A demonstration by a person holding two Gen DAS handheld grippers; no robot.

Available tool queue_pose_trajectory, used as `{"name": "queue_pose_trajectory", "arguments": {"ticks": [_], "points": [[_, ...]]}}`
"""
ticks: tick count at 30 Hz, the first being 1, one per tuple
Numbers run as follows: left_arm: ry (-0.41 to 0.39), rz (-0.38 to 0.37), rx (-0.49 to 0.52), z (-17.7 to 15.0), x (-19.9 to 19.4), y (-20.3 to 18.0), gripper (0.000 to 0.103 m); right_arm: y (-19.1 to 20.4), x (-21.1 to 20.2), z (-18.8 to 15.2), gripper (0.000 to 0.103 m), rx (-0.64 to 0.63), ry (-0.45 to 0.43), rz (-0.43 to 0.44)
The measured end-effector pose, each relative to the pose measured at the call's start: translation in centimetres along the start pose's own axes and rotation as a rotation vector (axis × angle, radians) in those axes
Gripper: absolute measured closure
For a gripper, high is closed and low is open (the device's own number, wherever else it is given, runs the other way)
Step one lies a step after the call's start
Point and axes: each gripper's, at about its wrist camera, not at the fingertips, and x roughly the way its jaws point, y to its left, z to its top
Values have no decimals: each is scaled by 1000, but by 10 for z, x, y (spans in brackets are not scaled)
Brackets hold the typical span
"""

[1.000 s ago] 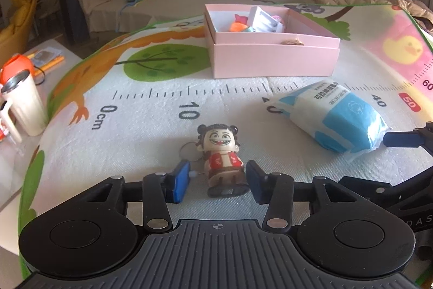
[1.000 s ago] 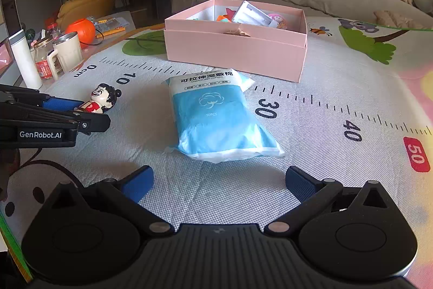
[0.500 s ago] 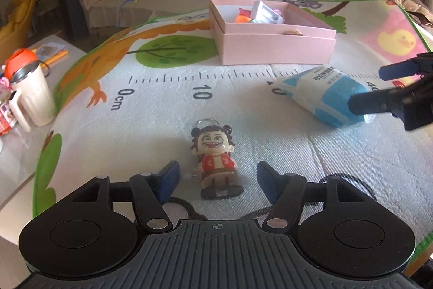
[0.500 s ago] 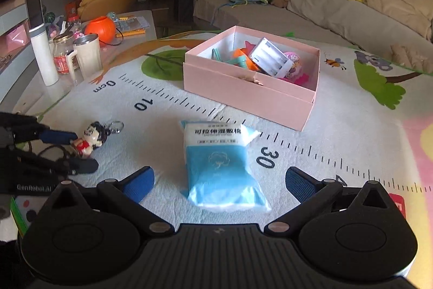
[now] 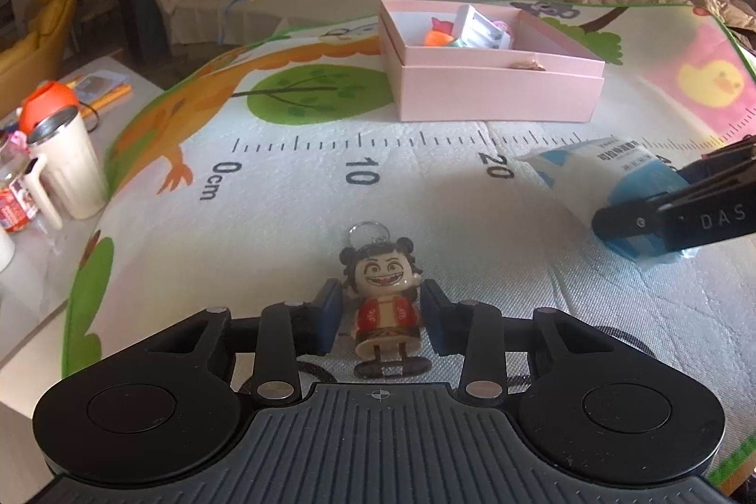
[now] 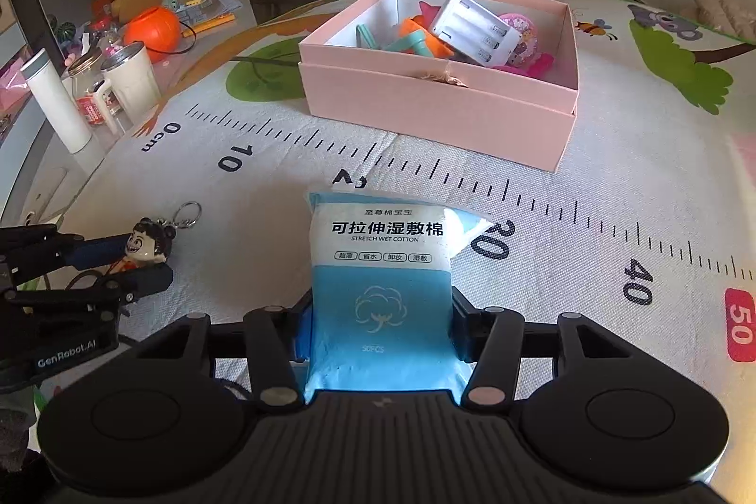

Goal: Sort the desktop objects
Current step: 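Carry the doll and blue pack over the pink box and release them inside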

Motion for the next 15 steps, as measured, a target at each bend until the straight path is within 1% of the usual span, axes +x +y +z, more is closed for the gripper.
{"name": "queue_pose_trajectory", "arguments": {"ticks": [4, 6, 7, 9, 11, 13, 15], "points": [[-39, -2, -9, 7, -16, -1, 64, 5, -24, -3, 51, -24, -28, 8], [-78, -18, -6, 19, -27, -1, 65, 5, -42, 2, 51, -27, -62, 20], [-110, -27, 0, 32, -34, -2, 65, 3, -51, 7, 51, -25, -84, 23], [-176, -36, 21, 58, -44, -6, 65, -6, -76, 25, 51, -12, -142, 31], [-234, -44, 48, 87, -49, -12, 65, -18, -98, 49, 51, -1, -208, 19], [-285, -52, 78, 118, -45, -22, 65, -29, -112, 73, 51, 1, -271, -12], [-310, -61, 95, 145, -32, -32, 65, -45, -114, 102, 51, 35, -307, -46]]}}
